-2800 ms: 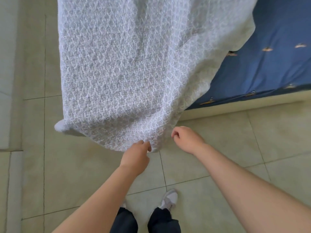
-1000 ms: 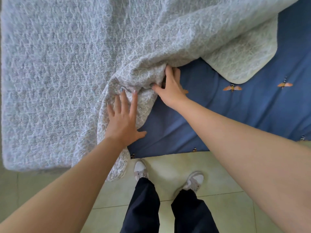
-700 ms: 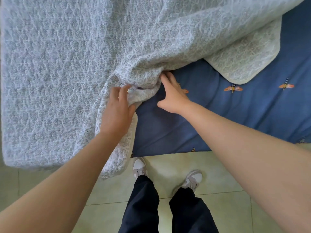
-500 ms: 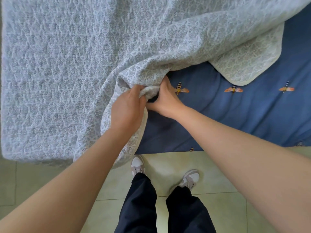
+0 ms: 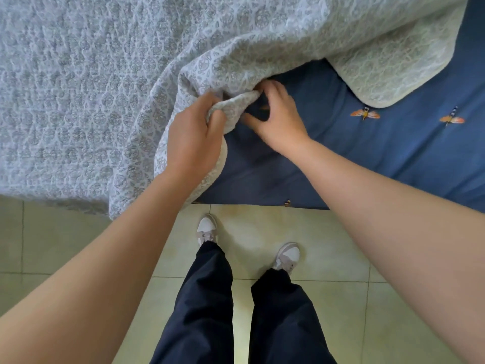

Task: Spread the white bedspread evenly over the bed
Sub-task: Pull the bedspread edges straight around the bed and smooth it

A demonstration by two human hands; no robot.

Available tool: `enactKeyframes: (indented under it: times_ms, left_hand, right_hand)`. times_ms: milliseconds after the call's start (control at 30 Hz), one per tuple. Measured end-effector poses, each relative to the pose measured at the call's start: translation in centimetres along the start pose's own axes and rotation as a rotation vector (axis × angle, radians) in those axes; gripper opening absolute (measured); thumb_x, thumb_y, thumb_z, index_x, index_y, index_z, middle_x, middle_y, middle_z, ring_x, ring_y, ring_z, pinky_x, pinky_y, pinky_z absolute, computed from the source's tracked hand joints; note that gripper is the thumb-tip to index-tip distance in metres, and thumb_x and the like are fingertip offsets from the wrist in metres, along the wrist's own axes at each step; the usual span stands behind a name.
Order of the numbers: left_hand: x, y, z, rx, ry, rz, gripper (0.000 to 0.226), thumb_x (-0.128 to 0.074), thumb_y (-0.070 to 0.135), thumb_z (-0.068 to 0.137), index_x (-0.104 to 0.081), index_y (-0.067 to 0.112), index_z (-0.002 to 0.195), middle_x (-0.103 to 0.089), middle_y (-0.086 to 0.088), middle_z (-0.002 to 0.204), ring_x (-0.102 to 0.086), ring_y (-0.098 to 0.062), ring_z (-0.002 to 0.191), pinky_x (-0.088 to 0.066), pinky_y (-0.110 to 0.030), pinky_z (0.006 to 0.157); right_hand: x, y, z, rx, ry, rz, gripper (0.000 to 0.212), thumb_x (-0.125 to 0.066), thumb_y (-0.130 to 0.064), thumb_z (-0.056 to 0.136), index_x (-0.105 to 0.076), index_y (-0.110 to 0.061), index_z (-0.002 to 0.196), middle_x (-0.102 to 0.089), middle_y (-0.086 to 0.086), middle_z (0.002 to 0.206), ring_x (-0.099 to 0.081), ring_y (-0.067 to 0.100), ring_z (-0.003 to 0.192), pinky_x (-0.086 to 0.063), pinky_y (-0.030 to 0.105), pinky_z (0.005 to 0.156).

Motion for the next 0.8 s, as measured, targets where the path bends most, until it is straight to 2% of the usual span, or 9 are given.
enactKeyframes:
  times_ms: [67, 133, 233, 333, 433, 533, 600, 700, 800]
  left_hand:
    - [-0.6, 0.4, -1.2, 0.017, -0.055, -0.017, 0.021, -0.04, 0.013, 0.09, -0.043, 0.023, 0.072, -0.039, 0.009, 0.057, -0.04, -0.003, 0.052, -0.024, -0.02, 0.047]
    - [-0.9, 0.4, -2.2, 0.045, -0.083, -0.053, 0.027, -0.041, 0.009, 0.09, -0.038, 0.024, 0.067, -0.037, 0.009, 0.059, -0.036, -0.006, 0.052, -0.024, -0.019, 0.047]
    - [-0.9, 0.4, -2.8, 0.076, -0.115, -0.061, 0.013, -0.04, 0.006, 0.088, -0.043, 0.012, 0.078, -0.036, 0.005, 0.064, -0.032, -0.008, 0.057, -0.025, -0.02, 0.049]
    - [-1.6, 0.8, -3.4, 0.086, -0.17, -0.032, 0.014, -0.037, 0.004, 0.089, -0.043, 0.016, 0.085, -0.039, 0.006, 0.066, -0.034, -0.008, 0.057, -0.027, -0.022, 0.051]
    - [-3.6, 2.0, -4.5, 0.108, -0.244, -0.01, 0.015, -0.035, 0.006, 0.092, -0.045, 0.018, 0.094, -0.041, 0.004, 0.064, -0.037, -0.01, 0.055, -0.028, -0.026, 0.05]
    - [-6.0, 2.8, -6.0, 0.146, -0.364, -0.048, 0.015, -0.038, 0.017, 0.094, -0.048, 0.015, 0.105, -0.046, -0.001, 0.07, -0.043, -0.016, 0.062, -0.031, -0.031, 0.056]
    - [-7.7, 2.7, -7.7, 0.179, -0.492, -0.086, 0.026, -0.046, 0.03, 0.091, -0.048, 0.021, 0.115, -0.057, -0.002, 0.09, -0.053, -0.019, 0.08, -0.04, -0.032, 0.066]
    - [-10.6, 2.3, -11.4, 0.172, -0.66, 0.032, 0.063, -0.063, 0.038, 0.085, -0.035, 0.025, 0.141, -0.056, -0.001, 0.122, -0.056, -0.02, 0.104, -0.048, -0.036, 0.085]
    - [-13.7, 2.4, -14.6, 0.102, -0.768, 0.228, 0.073, -0.065, 0.032, 0.085, -0.027, 0.022, 0.148, -0.064, -0.008, 0.105, -0.06, -0.023, 0.09, -0.049, -0.033, 0.075]
  right_hand:
    - [-0.4, -0.1, -0.6, -0.009, -0.177, -0.129, 0.094, -0.072, -0.046, 0.071, -0.023, -0.016, 0.146, -0.018, 0.008, 0.154, -0.025, 0.031, 0.14, -0.034, 0.048, 0.109]
    - [-0.8, -0.4, -1.5, -0.008, -0.177, -0.087, 0.098, -0.071, -0.044, 0.074, -0.016, -0.013, 0.149, -0.011, 0.01, 0.156, -0.018, 0.032, 0.143, -0.029, 0.051, 0.111]
    - [-0.4, 0.1, -3.0, 0.053, -0.009, -0.092, 0.074, -0.067, -0.041, 0.081, -0.034, -0.018, 0.144, -0.022, 0.006, 0.155, -0.026, 0.03, 0.14, -0.038, 0.049, 0.104]
    - [1.0, 1.4, -3.9, 0.178, 0.042, -0.263, 0.045, -0.063, -0.033, 0.085, -0.052, -0.016, 0.125, -0.048, 0.002, 0.14, -0.034, 0.026, 0.137, -0.039, 0.049, 0.103]
    - [2.8, 3.5, -5.4, 0.262, 0.028, -0.449, 0.033, -0.06, -0.028, 0.086, -0.056, -0.014, 0.116, -0.062, 0.005, 0.124, -0.034, 0.029, 0.137, -0.026, 0.042, 0.111]
    - [4.9, 6.0, -7.4, 0.312, 0.049, -0.577, 0.025, -0.064, -0.022, 0.083, -0.058, -0.01, 0.104, -0.066, 0.01, 0.107, -0.047, 0.031, 0.122, -0.027, 0.039, 0.108]
    - [6.0, 7.5, -9.0, 0.311, -0.054, -0.715, 0.021, -0.063, -0.021, 0.081, -0.062, -0.01, 0.099, -0.069, 0.01, 0.095, -0.058, 0.032, 0.102, -0.031, 0.037, 0.103]
    - [7.6, 9.4, -11.2, 0.275, -0.279, -0.93, 0.013, -0.058, -0.024, 0.08, -0.065, -0.015, 0.086, -0.07, 0.007, 0.083, -0.062, 0.029, 0.083, -0.036, 0.033, 0.091]
    - [8.7, 10.6, -13.3, 0.196, -0.523, -1.006, 0.007, -0.055, -0.022, 0.081, -0.061, -0.018, 0.079, -0.06, -0.001, 0.074, -0.062, 0.024, 0.079, -0.039, 0.03, 0.075]
Point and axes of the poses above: each hand's wrist, its own z-axis towards the middle knuckle, its own x-axis out of the back of the hand, y = z × x, the point moved 1 cm from there along z, towards the middle knuckle
